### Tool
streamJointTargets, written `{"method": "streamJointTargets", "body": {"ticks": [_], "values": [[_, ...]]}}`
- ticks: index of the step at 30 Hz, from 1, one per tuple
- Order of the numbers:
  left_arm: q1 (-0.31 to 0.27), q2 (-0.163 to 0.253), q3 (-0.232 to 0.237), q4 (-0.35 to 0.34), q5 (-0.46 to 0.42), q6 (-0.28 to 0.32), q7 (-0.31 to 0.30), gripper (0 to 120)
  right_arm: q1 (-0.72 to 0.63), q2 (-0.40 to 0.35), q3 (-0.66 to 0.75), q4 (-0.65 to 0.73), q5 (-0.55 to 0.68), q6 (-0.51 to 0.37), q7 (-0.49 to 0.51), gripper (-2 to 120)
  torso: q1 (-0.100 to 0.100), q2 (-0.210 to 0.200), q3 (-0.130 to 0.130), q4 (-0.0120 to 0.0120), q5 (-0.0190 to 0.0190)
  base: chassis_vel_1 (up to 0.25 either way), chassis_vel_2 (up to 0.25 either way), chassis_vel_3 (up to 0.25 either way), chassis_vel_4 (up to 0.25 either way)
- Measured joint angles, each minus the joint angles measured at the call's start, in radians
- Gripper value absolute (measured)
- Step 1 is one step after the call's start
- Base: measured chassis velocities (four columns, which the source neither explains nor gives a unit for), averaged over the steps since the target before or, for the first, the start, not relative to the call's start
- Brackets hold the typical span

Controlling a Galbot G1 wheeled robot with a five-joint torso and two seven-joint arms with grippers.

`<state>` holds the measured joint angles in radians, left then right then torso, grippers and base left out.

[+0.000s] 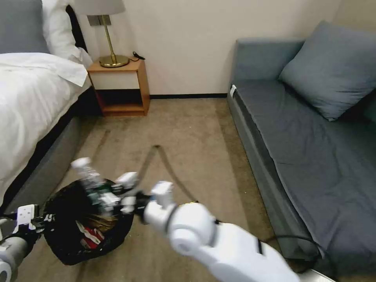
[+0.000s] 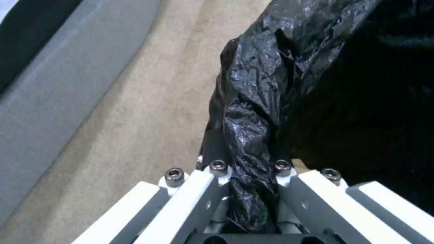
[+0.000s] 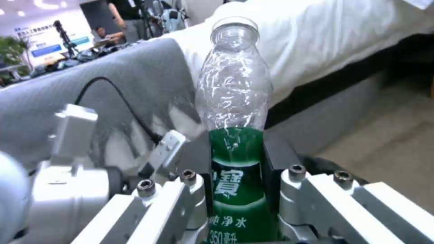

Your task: Pick up the trash bin, then pick up the garbage on the floor and place it into the trash bin.

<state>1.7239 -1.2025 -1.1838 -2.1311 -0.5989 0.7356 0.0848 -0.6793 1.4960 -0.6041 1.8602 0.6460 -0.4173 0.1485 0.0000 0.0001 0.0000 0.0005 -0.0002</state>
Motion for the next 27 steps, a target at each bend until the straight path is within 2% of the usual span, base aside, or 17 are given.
{"method": "streamJointTargets", "body": {"ticks": [4,6,8,11,12,14,16,17,18,20,24,27], "values": [[-0.002,-0.001,0.007,-0.004,0.000,0.000,0.000,3,0.005,0.037,-0.034,-0.075,-0.031,0.001,0.010,28,0.000,0.000,0.000,-0.0003,-0.0001,0.000,0.000,0.000,0.000],[-0.006,-0.001,0.016,-0.003,0.000,0.000,0.000,3,0.004,0.037,-0.047,-0.090,-0.037,-0.001,0.008,37,0.000,0.000,0.000,-0.0004,-0.0002,0.000,0.000,0.000,0.000],[-0.009,-0.001,0.019,-0.003,0.001,0.000,0.000,3,0.002,0.035,-0.049,-0.091,-0.038,-0.004,0.007,41,0.000,0.000,0.000,-0.0006,-0.0001,0.000,0.000,0.000,0.000],[-0.015,0.003,0.025,0.004,0.001,0.000,0.000,3,-0.009,0.028,-0.047,-0.081,-0.042,-0.014,0.001,54,0.000,0.000,0.000,-0.0006,-0.0001,0.000,0.000,0.000,0.000],[-0.015,0.003,0.025,0.004,0.001,0.000,0.000,3,-0.009,0.028,-0.047,-0.081,-0.042,-0.014,0.001,54,0.000,0.000,0.000,-0.0006,-0.0001,0.000,0.000,0.000,0.000],[-0.017,0.005,0.025,0.009,0.002,0.000,-0.001,3,-0.019,0.016,-0.035,-0.061,-0.051,-0.028,-0.016,65,0.000,0.000,0.000,-0.0005,0.0001,0.000,0.000,0.000,0.000],[-0.017,0.005,0.025,0.010,0.002,0.000,-0.001,3,-0.023,0.011,-0.031,-0.055,-0.056,-0.030,-0.022,69,0.000,0.000,0.000,-0.0005,0.0000,0.000,0.000,0.000,0.000],[-0.017,0.007,0.025,0.012,0.002,0.000,-0.001,3,-0.030,0.001,-0.026,-0.043,-0.066,-0.039,-0.038,74,0.000,0.000,0.000,-0.0006,0.0000,0.000,0.000,0.000,0.000],[-0.021,0.008,0.023,0.018,0.002,0.000,-0.001,3,-0.047,-0.016,-0.010,-0.013,-0.096,-0.039,-0.051,88,0.000,0.000,0.000,-0.0005,0.0001,0.000,0.000,0.000,0.000],[-0.023,0.009,0.017,0.024,0.002,0.000,-0.001,3,-0.065,-0.048,0.034,0.018,-0.129,-0.015,-0.054,96,0.000,0.000,0.000,-0.0004,0.0003,0.000,0.000,0.000,0.000],[-0.023,0.013,0.011,0.034,0.002,0.000,-0.001,3,-0.077,-0.107,0.089,0.045,-0.161,0.018,-0.071,99,0.000,0.000,0.000,-0.0004,0.0005,0.000,0.000,0.000,0.000],[-0.015,0.018,0.001,0.048,0.002,0.000,0.000,3,-0.106,-0.306,0.218,0.051,-0.262,0.135,-0.157,100,0.000,0.000,0.000,-0.0007,0.0007,0.000,0.000,0.000,0.000]]}}
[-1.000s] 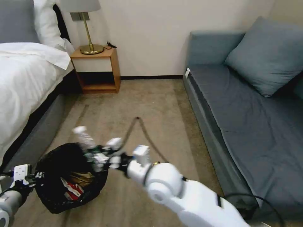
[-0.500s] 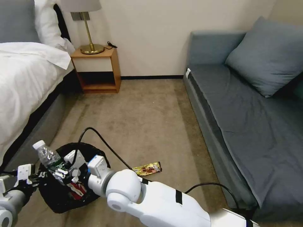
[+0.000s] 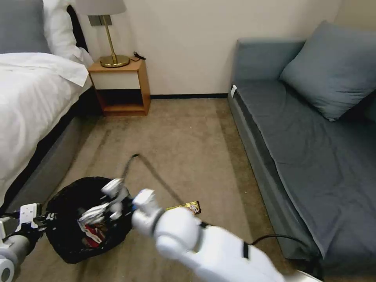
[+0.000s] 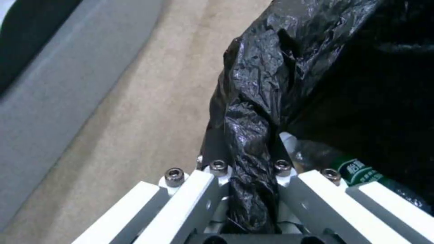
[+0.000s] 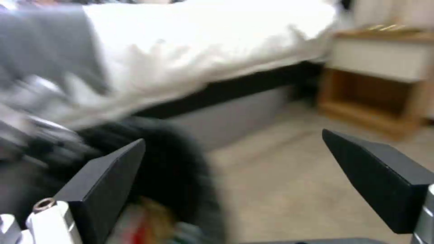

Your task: Pick up the trash bin, then pick up the garbage on the floor and place it into the trash bin.

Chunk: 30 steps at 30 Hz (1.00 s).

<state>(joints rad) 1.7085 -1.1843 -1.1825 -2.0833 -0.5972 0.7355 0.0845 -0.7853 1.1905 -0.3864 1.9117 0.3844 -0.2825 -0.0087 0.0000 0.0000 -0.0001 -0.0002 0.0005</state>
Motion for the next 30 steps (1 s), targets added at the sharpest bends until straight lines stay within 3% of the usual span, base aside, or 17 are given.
{"method": "streamJointTargets", "body": {"ticks": [2,5,8,10,12,14,16,20,24,30], "values": [[0.000,0.000,0.000,0.001,0.000,0.000,0.000,3,-0.003,-0.013,0.008,-0.003,-0.006,0.008,-0.005,100,0.000,0.000,0.000,0.0000,-0.0001,0.000,0.000,0.000,0.000],[-0.004,0.000,-0.001,0.004,0.000,0.000,0.001,3,-0.054,-0.117,0.060,-0.089,-0.116,0.084,-0.050,100,0.000,0.000,0.000,-0.0002,-0.0001,0.000,0.000,0.000,0.000],[-0.005,0.001,0.001,0.004,0.000,0.000,0.001,3,-0.078,-0.134,0.062,-0.170,-0.223,0.133,-0.068,100,0.000,0.000,0.000,-0.0001,-0.0001,0.000,0.000,0.000,0.000],[-0.005,-0.001,0.004,0.000,0.000,0.000,0.001,3,-0.095,-0.119,0.057,-0.316,-0.394,0.234,-0.095,100,0.000,0.000,0.000,-0.0001,-0.0002,0.000,0.000,0.000,0.000],[-0.005,-0.001,0.004,-0.002,0.000,0.000,0.001,3,-0.095,-0.112,0.056,-0.345,-0.423,0.252,-0.098,100,0.000,0.000,0.000,-0.0001,-0.0002,0.000,0.000,0.000,0.000],[0.003,-0.002,0.000,-0.010,0.000,0.000,0.003,3,-0.086,-0.082,0.049,-0.462,-0.530,0.327,-0.106,100,0.000,0.000,0.000,0.0000,0.0000,0.000,0.000,0.000,0.000],[0.004,-0.002,-0.001,-0.011,0.000,0.000,0.003,3,-0.085,-0.079,0.048,-0.472,-0.539,0.334,-0.106,100,0.000,0.000,0.000,0.0001,-0.0001,0.000,0.000,0.000,0.000],[0.027,0.001,-0.034,-0.013,-0.003,0.000,0.008,3,-0.063,-0.023,0.027,-0.670,-0.729,0.437,-0.128,100,0.000,0.000,0.000,0.0003,-0.0002,0.000,0.000,0.000,0.000],[0.032,0.001,-0.043,-0.005,-0.004,0.000,0.010,3,-0.060,0.002,0.028,-0.770,-0.835,0.473,-0.128,100,0.000,0.000,0.000,0.0003,-0.0004,0.000,0.000,0.000,0.000],[0.030,0.001,-0.044,-0.004,-0.005,0.000,0.011,3,-0.039,0.043,0.049,-0.882,-0.888,0.490,-0.097,100,0.000,0.000,0.000,0.0001,-0.0005,0.000,0.000,0.000,0.000]]}}
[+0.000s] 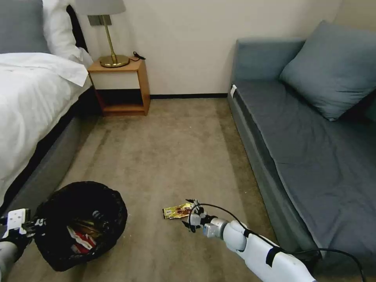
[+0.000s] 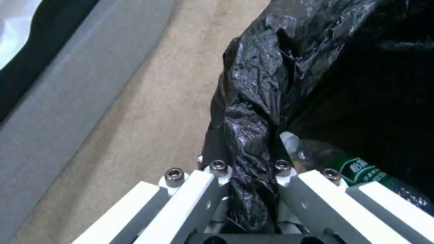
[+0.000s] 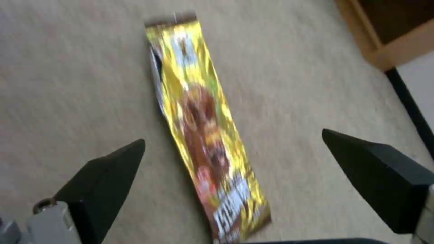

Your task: Pick up the trash bin, then pick up the garbage on the floor and place it into the trash bin.

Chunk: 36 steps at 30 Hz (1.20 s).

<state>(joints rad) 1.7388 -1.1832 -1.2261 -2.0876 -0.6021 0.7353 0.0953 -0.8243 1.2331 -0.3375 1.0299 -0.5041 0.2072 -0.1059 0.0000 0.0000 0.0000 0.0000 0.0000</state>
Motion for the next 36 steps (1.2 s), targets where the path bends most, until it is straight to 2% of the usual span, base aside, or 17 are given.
{"method": "streamJointTargets", "body": {"ticks": [9,13,15,17,21,22,25,27,28,31,34,36], "values": [[-0.008,-0.003,0.009,0.000,0.000,0.000,0.000,3,0.036,0.056,0.006,-0.111,-0.050,-0.005,0.027,100,0.000,0.000,0.000,0.0000,-0.0002,0.000,0.000,0.000,0.000],[-0.007,-0.004,0.008,0.000,0.000,0.000,0.000,3,0.044,0.084,0.007,-0.152,-0.062,-0.015,0.056,95,0.000,0.000,0.000,0.0000,0.0000,0.000,0.000,0.000,0.000],[-0.006,-0.004,0.007,0.002,0.000,0.000,0.000,3,0.052,0.100,0.007,-0.173,-0.062,-0.024,0.062,84,0.000,0.000,0.000,0.0001,-0.0001,0.000,0.000,0.000,0.000],[-0.006,-0.004,0.007,0.002,0.000,0.000,0.000,3,0.055,0.106,0.006,-0.183,-0.064,-0.025,0.062,80,0.000,0.000,0.000,0.0001,-0.0001,0.000,0.000,0.000,0.000],[-0.008,-0.003,0.007,0.002,0.000,-0.001,0.000,3,0.065,0.120,0.004,-0.207,-0.071,-0.026,0.062,65,0.000,0.000,0.000,0.0000,-0.0001,0.000,0.000,0.000,0.000],[-0.009,-0.003,0.007,0.002,0.000,-0.001,-0.001,3,0.067,0.123,0.004,-0.213,-0.074,-0.026,0.062,59,0.000,0.000,0.000,0.0000,-0.0001,0.000,0.000,0.000,0.000],[-0.009,-0.003,0.007,0.002,0.000,-0.001,-0.001,3,0.068,0.124,0.003,-0.215,-0.075,-0.026,0.062,56,0.000,0.000,0.000,0.0000,-0.0001,0.000,0.000,0.000,0.000],[-0.008,-0.003,0.005,0.002,-0.002,-0.001,-0.001,3,0.072,0.128,0.002,-0.226,-0.082,-0.020,0.060,39,0.000,0.000,0.000,0.0001,-0.0001,0.000,0.000,0.000,0.000],[-0.008,-0.003,0.005,0.002,-0.002,-0.001,-0.001,3,0.072,0.128,0.002,-0.226,-0.082,-0.020,0.060,39,0.000,0.000,0.000,0.0001,-0.0001,0.000,0.000,0.000,0.000],[-0.007,-0.003,0.001,0.001,-0.003,-0.001,-0.001,3,0.072,0.124,0.000,-0.226,-0.083,-0.014,0.059,24,0.000,0.000,0.000,0.0001,0.0000,0.000,0.000,0.000,0.000],[-0.007,-0.003,0.001,0.001,-0.003,-0.001,-0.002,3,0.070,0.118,-0.002,-0.222,-0.083,-0.013,0.058,17,0.000,0.000,0.000,0.0001,0.0000,0.000,0.000,0.000,0.000],[-0.006,-0.005,0.001,-0.001,-0.004,-0.002,-0.003,3,0.063,0.107,-0.005,-0.221,-0.080,-0.005,0.055,7,0.000,0.000,0.000,-0.0001,0.0000,0.000,0.000,0.000,0.000]]}}
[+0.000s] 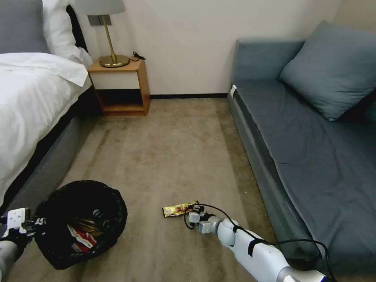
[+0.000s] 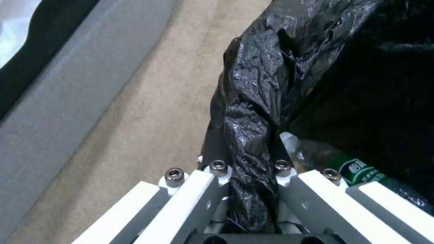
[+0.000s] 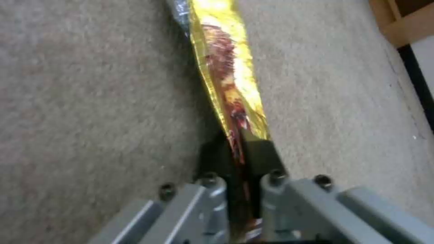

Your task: Pick up the trash bin, then pick up the garbage on the floor and place it into the trash bin.

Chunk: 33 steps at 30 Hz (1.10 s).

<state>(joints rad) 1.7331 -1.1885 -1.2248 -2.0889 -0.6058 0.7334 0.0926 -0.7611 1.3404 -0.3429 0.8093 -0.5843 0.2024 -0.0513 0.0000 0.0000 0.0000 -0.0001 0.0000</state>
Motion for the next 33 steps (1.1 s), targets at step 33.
{"method": "streamJointTargets", "body": {"ticks": [33], "values": [[-0.016,-0.019,0.033,-0.024,-0.006,-0.001,-0.004,3,0.009,0.000,-0.269,0.979,1.089,-0.221,0.047,0,0.000,0.000,0.000,0.0003,-0.0002,0.000,0.000,0.000,0.000]]}}
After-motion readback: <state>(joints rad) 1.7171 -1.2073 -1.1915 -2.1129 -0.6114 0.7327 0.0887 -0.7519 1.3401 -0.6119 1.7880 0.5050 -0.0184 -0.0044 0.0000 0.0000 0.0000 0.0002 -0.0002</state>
